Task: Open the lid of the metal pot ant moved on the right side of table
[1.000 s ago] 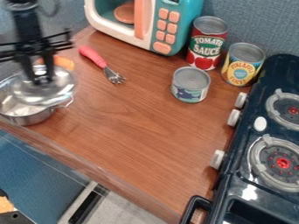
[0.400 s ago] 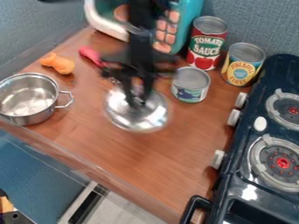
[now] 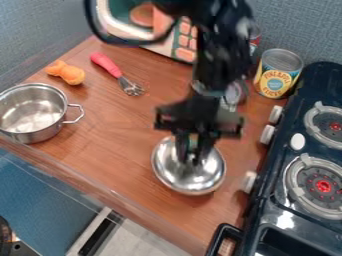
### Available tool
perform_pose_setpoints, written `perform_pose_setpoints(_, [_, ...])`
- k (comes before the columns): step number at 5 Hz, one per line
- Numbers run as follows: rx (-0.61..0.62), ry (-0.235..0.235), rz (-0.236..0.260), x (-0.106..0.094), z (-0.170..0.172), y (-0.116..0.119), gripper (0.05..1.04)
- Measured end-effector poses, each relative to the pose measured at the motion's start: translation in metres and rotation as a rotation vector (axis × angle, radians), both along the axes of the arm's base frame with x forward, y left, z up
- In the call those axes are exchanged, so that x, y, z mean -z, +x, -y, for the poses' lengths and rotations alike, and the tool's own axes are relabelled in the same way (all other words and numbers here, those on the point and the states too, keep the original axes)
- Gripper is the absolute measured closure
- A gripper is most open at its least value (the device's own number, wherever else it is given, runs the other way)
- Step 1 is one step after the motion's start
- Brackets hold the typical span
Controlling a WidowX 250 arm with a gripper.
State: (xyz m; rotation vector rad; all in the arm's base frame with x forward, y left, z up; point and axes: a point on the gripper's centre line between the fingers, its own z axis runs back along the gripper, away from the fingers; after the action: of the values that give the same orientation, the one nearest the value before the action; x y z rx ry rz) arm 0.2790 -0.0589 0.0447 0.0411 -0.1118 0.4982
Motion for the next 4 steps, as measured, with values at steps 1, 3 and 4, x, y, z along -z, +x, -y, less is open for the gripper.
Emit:
perform_pose_setpoints(1, [0.037, 0.010, -0.015, 0.0177, 0.0094, -0.0053, 0.799])
perform_pose_setpoints(3, [0.056, 0.018, -0.005, 0.0210, 0.0155, -0.0097, 0.729])
perform_pose_setpoints(4, [0.063, 0.042, -0.022, 0.0200, 0.0120, -0.0115, 0.434])
